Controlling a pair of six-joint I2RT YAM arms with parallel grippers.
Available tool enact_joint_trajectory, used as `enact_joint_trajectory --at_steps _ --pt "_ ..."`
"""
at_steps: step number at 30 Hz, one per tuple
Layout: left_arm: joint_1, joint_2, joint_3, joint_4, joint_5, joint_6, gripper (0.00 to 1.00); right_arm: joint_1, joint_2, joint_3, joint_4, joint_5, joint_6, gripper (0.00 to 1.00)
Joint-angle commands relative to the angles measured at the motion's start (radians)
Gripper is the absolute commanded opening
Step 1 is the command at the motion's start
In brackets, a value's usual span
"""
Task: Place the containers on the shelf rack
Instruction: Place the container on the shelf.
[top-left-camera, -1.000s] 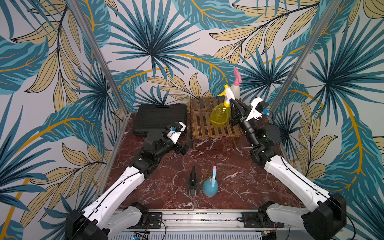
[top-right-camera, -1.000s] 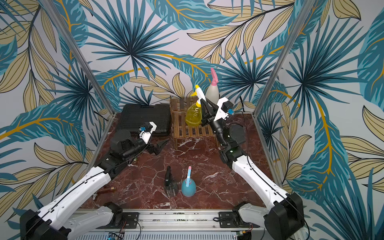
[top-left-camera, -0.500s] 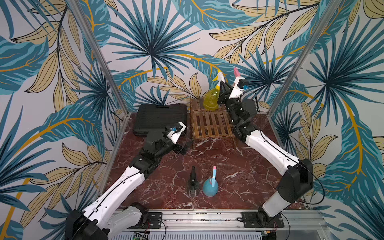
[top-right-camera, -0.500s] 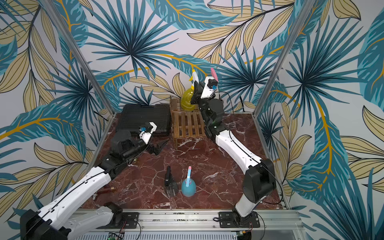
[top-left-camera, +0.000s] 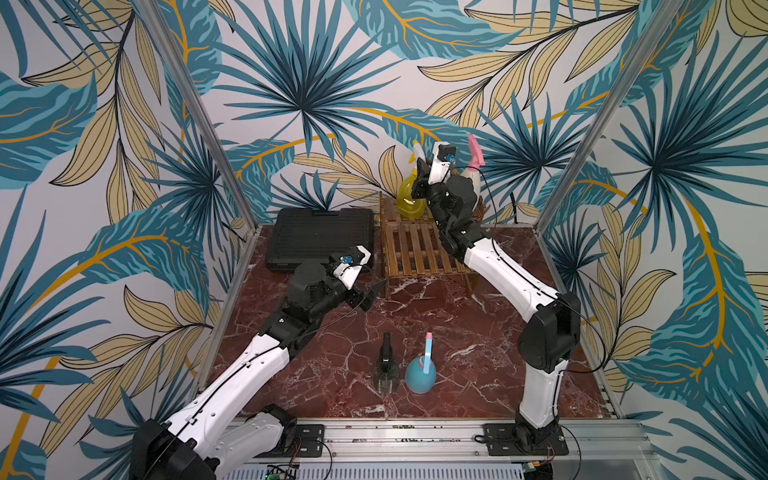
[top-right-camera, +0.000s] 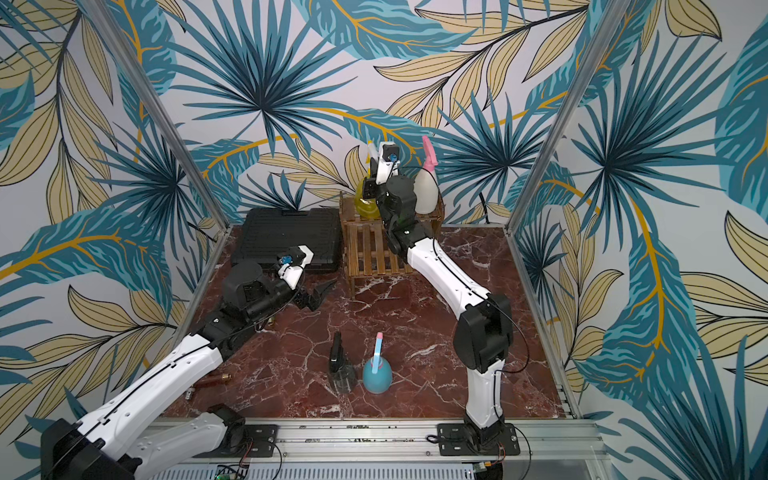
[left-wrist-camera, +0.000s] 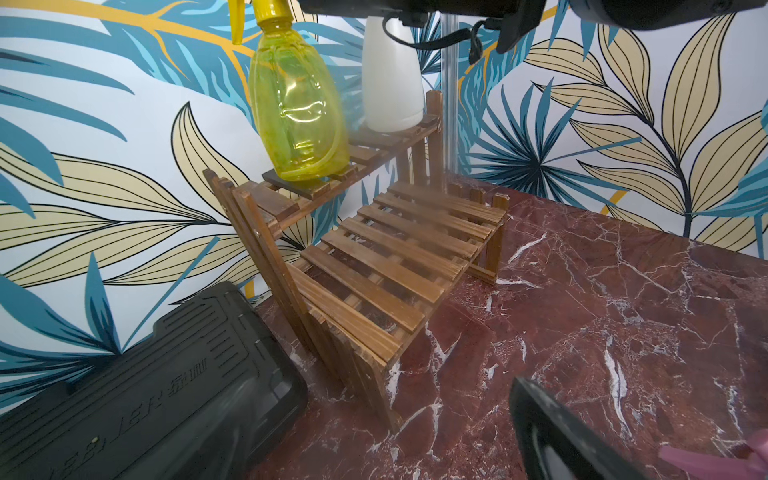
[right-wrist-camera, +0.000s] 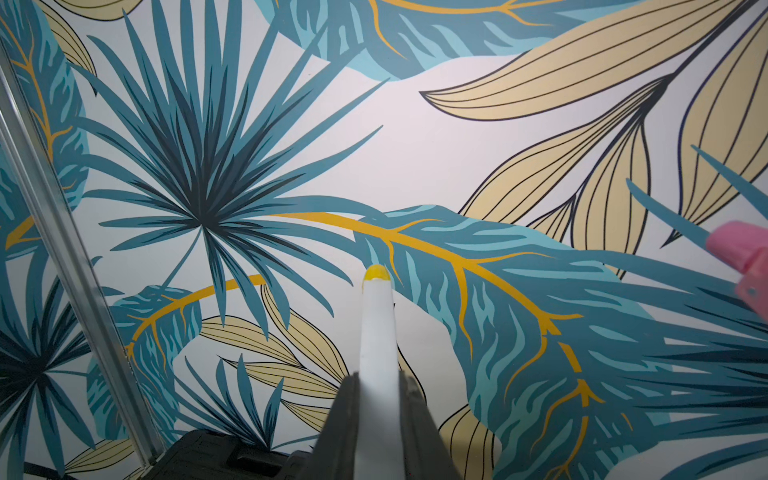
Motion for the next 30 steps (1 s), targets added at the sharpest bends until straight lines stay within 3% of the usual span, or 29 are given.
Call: enact_joint_trajectory --at_steps 1,12,21,30 --pt "0.006 -0.021 -0.011 0.034 -0.019 0.005 1.0 0.003 0.041 0.02 -0.066 0.031 -0.043 0.0" --pt "0.009 -0.02 -0.012 0.036 -0.026 0.01 1.0 0.028 0.056 -0.018 -0.051 0.047 -0.071 0.0" --pt "0.008 -0.016 -0.015 0.042 -0.019 0.005 1.0 0.053 0.014 -0.106 0.017 0.094 -0.087 0.12" --pt "0.008 -0.007 -0.016 0.048 -0.006 -0.005 1.0 0.057 -0.006 -0.113 0.015 0.086 -0.08 0.41"
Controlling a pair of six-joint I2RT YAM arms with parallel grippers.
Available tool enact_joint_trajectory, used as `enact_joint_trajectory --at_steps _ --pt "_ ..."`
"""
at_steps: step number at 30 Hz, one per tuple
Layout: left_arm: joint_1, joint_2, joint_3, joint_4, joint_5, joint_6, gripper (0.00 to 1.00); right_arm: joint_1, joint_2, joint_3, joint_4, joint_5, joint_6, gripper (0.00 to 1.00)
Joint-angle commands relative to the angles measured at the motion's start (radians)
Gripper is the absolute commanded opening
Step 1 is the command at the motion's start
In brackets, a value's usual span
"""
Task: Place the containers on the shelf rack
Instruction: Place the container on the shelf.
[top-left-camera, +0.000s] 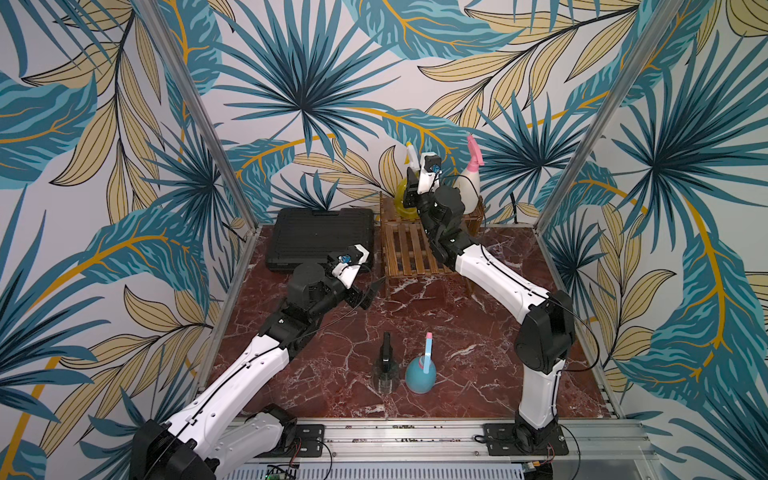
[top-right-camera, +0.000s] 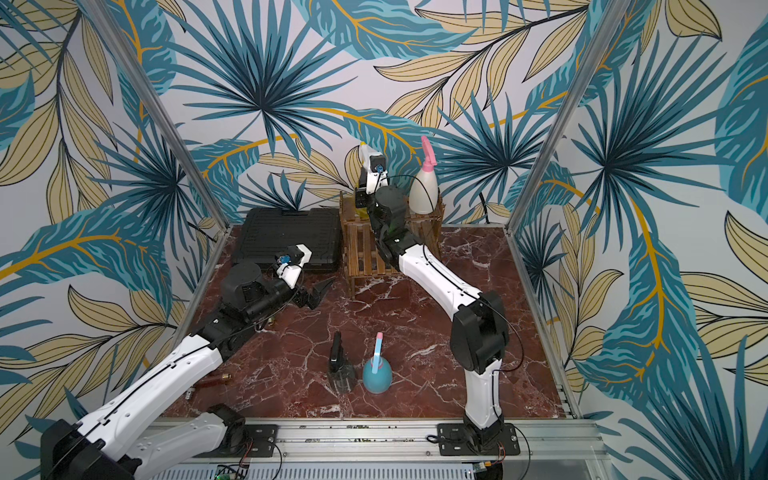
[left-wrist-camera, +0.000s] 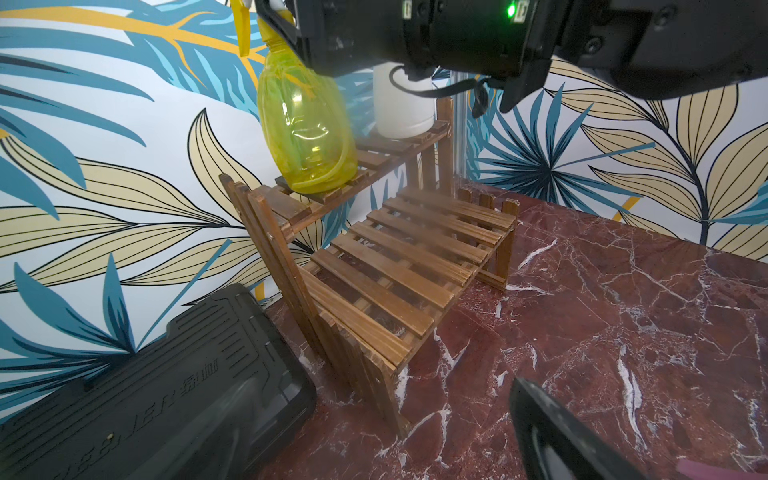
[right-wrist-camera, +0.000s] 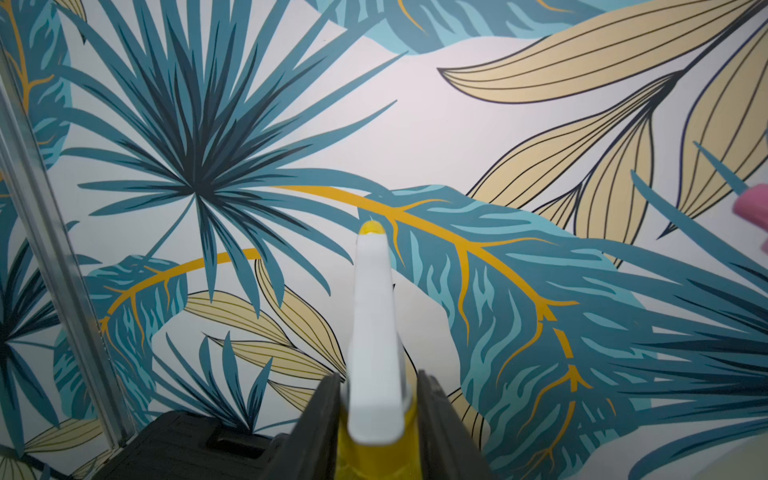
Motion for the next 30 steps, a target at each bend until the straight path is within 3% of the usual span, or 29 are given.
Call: enact_joint_trajectory --at_steps 1,11,16,22,30 --pt "0.006 -0.006 -0.01 0.027 0.009 -0.003 1.0 0.005 -0.009 -0.027 -0.044 0.011 0.008 0.44" --pt "0.006 0.006 -0.012 0.033 0.036 -0.019 1.0 0.007 -0.138 -0.14 -0.032 -0.011 0.028 0.86" --pt "0.005 0.005 -0.005 0.024 0.065 -0.021 1.0 0.007 -0.247 -0.246 -0.035 -0.057 0.049 0.98" --pt "0.004 -0.009 0.007 -0.011 0.033 -0.077 1.0 0.006 -0.491 -0.511 0.003 -0.12 0.033 0.99" --pt "-0.009 -0.07 0.068 -0.231 0.029 -0.217 1.0 0.007 -0.833 -0.837 -0.097 -0.127 0.06 0.99"
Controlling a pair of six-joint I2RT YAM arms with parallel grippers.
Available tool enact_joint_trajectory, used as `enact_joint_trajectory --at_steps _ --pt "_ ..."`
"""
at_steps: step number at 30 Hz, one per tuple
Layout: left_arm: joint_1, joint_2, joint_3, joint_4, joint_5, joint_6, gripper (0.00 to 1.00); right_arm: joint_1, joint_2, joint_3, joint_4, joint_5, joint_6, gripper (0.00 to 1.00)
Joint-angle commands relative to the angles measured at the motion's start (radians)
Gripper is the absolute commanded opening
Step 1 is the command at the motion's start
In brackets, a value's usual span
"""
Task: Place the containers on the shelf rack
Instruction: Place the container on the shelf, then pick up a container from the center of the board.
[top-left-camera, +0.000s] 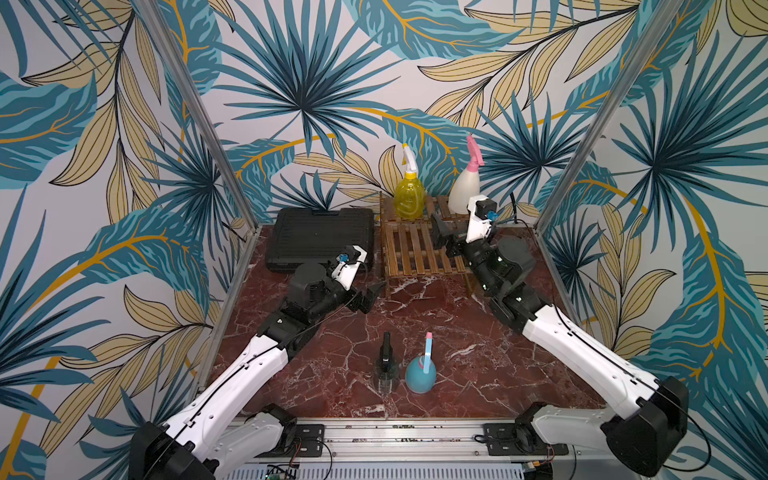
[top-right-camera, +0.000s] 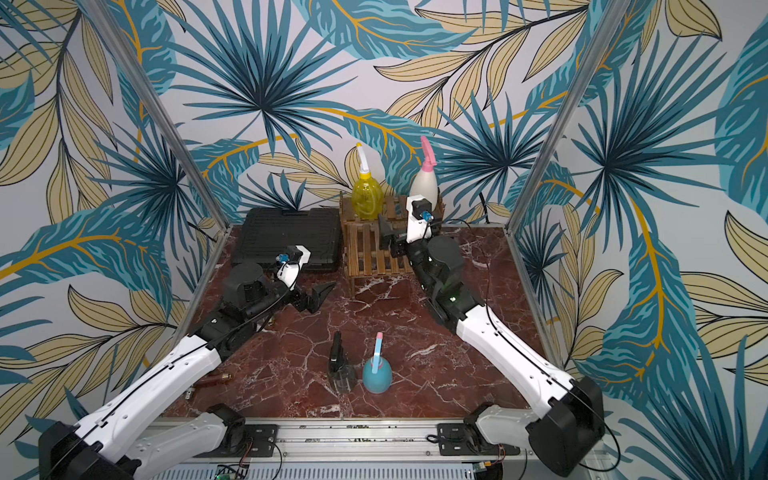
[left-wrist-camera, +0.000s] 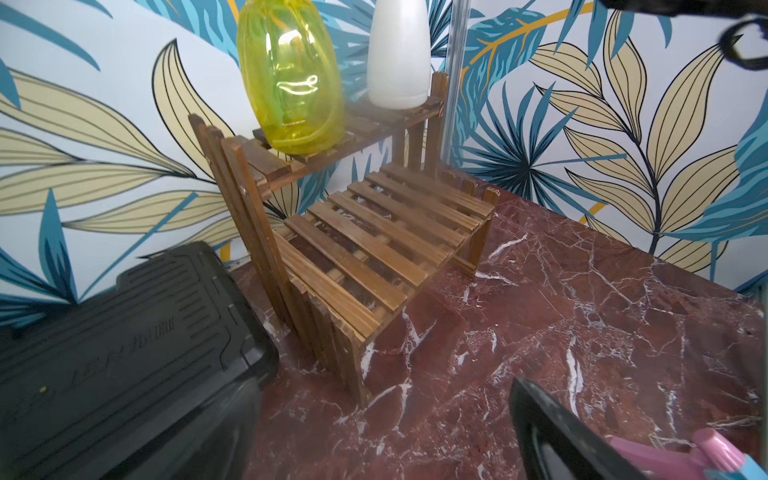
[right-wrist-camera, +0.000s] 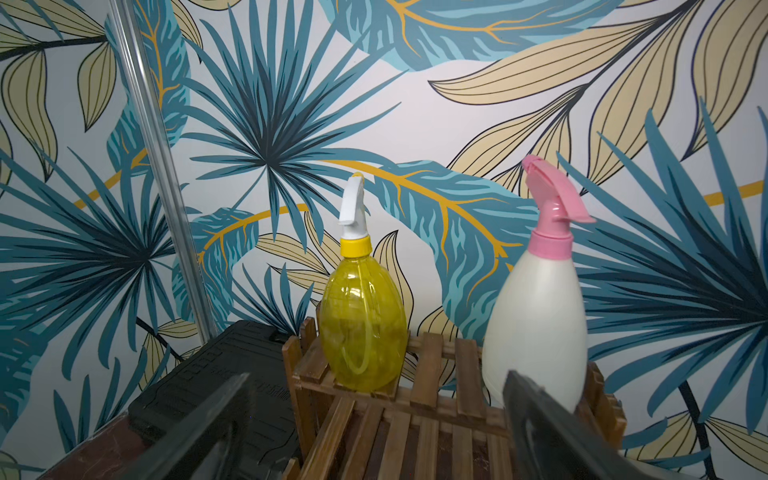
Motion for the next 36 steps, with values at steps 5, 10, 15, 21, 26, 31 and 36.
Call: enact_joint_trajectory --at_steps 5,10,15,21,26,31,36 --pt "-0.111 -0.093 0.102 -0.308 -0.123 -0.09 1.0 0.002 -0.255 -0.256 -0.111 0.037 0.063 0.99" --pt "-0.245 -0.1 0.163 -0.492 -0.25 -0.15 1.0 0.003 -0.38 -0.362 -0.202 0.023 0.086 0.99" --pt "-0.362 -0.12 0.179 -0.647 -0.372 -0.307 0.98 0.002 -0.487 -0.476 -0.227 -0.04 0.088 0.99" --pt "-0.535 -0.104 0.208 -0.838 -0.512 -0.532 0.97 0.003 -0.569 -0.576 -0.236 -0.117 0.117 0.99" --pt "-0.679 -0.064 0.248 -0.947 -0.611 -0.677 0.97 0.002 -0.61 -0.608 -0.257 -0.131 0.13 0.99" --pt "-0.75 -0.006 0.268 -0.99 -0.668 -0.756 0.98 0.002 -0.639 -0.629 -0.263 -0.111 0.098 0.99" --pt "-0.753 0.001 0.266 -0.971 -0.675 -0.777 1.0 0.002 -0.642 -0.648 -0.245 -0.115 0.1 0.99"
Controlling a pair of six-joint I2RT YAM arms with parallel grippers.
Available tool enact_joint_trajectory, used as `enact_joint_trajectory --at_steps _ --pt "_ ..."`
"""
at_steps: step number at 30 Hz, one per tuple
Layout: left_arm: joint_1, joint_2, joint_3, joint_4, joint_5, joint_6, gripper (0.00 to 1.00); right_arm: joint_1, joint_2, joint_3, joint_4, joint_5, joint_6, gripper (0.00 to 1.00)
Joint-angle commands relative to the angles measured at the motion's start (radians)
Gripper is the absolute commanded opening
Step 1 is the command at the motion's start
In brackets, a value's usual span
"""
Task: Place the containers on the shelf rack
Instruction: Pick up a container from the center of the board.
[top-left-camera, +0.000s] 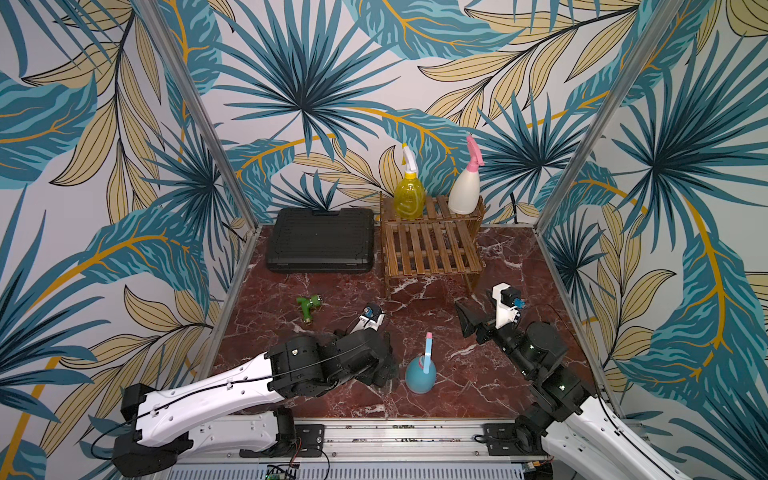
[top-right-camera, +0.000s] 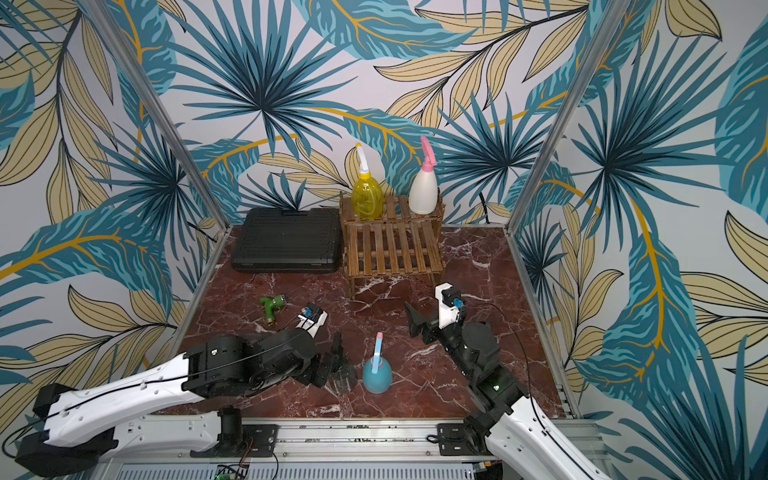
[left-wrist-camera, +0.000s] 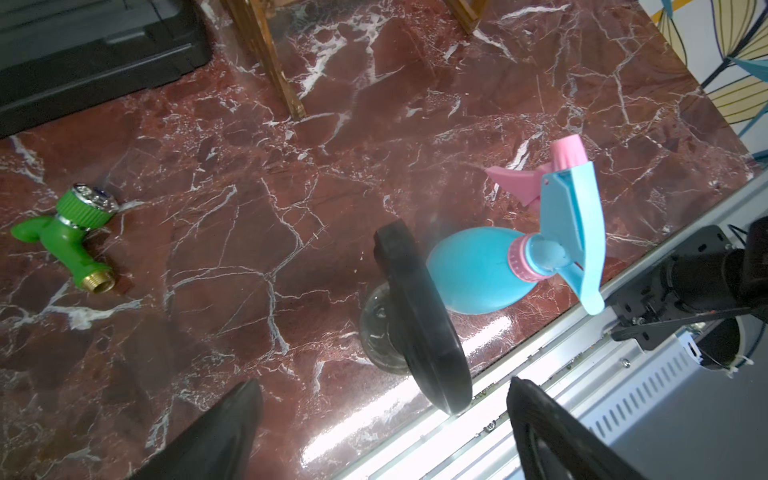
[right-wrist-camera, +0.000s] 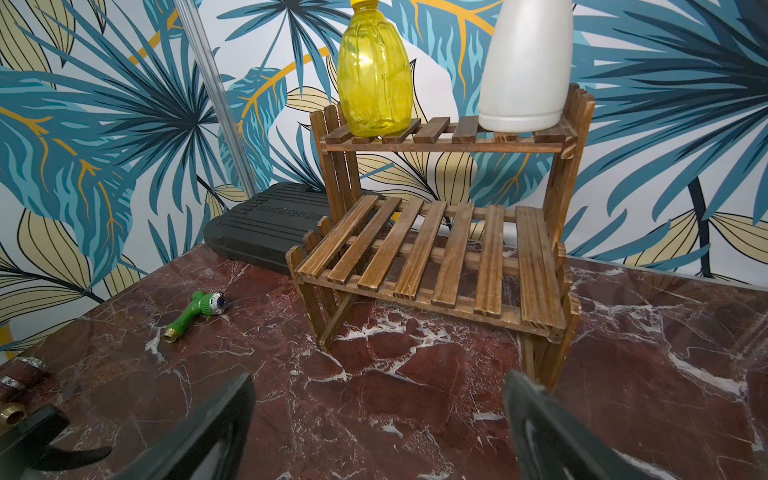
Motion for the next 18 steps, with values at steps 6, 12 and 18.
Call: enact_joint_trajectory --at_steps 6,12,18 --pt "-0.003 0.055 0.018 0.053 -0.036 -0.009 1.0 0.002 0.003 -0.035 0.0 -0.004 0.013 0.99" --pt "0.016 0.11 0.001 0.166 -0.063 0.016 0.9 0.003 -0.01 -0.054 0.001 0.009 0.034 0.99" --pt "0.064 0.161 -0.008 0.158 0.006 0.007 0.79 0.003 -0.018 -0.069 -0.004 0.042 0.042 0.99"
